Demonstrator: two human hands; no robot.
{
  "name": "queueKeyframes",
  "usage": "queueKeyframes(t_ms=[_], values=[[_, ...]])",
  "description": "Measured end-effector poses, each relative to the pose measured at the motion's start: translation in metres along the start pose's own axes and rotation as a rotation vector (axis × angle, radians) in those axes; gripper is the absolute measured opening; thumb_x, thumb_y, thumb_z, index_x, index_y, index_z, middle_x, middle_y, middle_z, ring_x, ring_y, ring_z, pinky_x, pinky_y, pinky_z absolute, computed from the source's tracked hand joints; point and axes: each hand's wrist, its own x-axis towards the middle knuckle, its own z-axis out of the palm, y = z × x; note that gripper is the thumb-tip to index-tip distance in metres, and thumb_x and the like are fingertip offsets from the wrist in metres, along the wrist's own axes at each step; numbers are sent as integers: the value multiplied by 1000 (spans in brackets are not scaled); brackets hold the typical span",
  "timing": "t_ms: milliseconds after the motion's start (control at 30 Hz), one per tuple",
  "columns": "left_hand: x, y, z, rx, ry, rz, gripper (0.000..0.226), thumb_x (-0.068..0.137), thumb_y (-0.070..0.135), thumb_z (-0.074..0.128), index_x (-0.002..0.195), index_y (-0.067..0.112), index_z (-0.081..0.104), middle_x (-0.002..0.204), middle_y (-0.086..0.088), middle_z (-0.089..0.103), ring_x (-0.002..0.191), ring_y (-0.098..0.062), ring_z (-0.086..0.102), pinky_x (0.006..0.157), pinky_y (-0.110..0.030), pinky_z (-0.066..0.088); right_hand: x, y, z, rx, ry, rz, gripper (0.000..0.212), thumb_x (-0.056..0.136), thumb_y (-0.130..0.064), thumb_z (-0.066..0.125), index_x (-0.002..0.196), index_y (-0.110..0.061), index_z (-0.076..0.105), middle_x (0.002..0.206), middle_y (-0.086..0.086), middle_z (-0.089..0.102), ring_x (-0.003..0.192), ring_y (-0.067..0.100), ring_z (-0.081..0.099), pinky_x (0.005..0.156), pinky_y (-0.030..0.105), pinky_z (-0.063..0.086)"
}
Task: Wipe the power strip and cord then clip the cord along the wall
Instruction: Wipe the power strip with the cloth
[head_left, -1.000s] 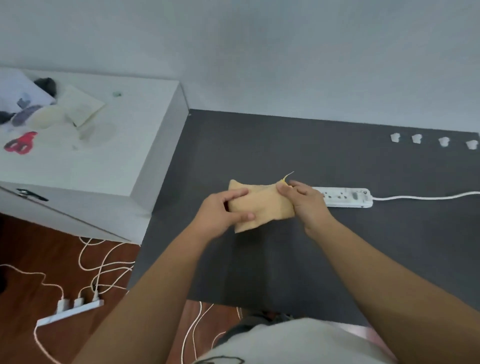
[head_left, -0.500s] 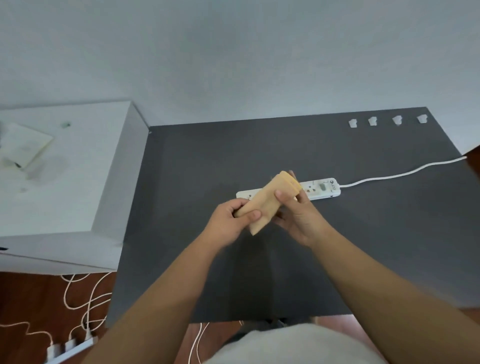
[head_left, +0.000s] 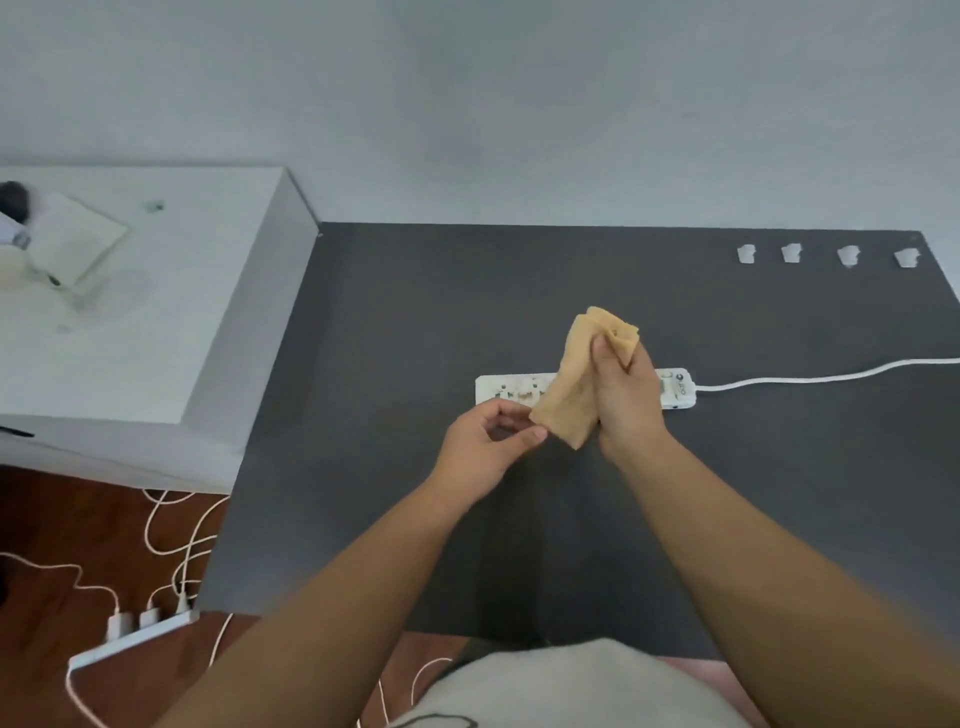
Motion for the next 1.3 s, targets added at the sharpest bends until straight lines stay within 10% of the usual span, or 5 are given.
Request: queueKeyframes(t_ms=[233, 533, 1000, 1167, 1300], values=[[21, -2, -19, 292, 321, 12, 32, 81, 18, 74, 111, 23, 64, 104, 3, 65, 88, -9, 63, 84, -22, 50, 55, -16, -7, -1082, -436, -446, 18, 93, -31, 53, 107, -28, 63, 97, -4, 68, 90, 17, 62, 79, 34, 51], [34, -17, -44, 545, 157, -47, 84, 76, 11, 77, 144, 30, 30, 146, 3, 47, 132, -16, 46, 110, -30, 34, 72, 23, 44, -1514, -820, -544, 32, 94, -37, 49, 124, -28, 57, 114, 6, 60, 105, 29, 59, 85, 38, 48], [59, -33, -44, 614, 55, 70, 100, 76, 13, 74, 148, 41, 10, 139, 13, 54, 121, -19, 48, 106, -32, 35, 78, 24, 28, -1375, -583, -540, 27, 87, -25, 50, 109, -29, 65, 99, 2, 65, 94, 25, 61, 75, 36, 50], [63, -37, -48, 618, 45, 87, 97, 75, 16, 76, 147, 40, 15, 138, 14, 55, 120, -18, 49, 106, -35, 36, 60, 35, 23, -1498, -827, -537, 29, 89, -30, 54, 116, -30, 64, 107, 1, 64, 100, 25, 60, 76, 32, 45], [66, -40, -49, 642, 34, 91, 82, 76, 17, 75, 143, 36, 32, 137, 14, 54, 116, -17, 47, 102, -31, 37, 77, 24, 12, -1385, -551, -517, 30, 86, -34, 48, 109, -31, 66, 98, 1, 66, 94, 24, 62, 74, 33, 49]])
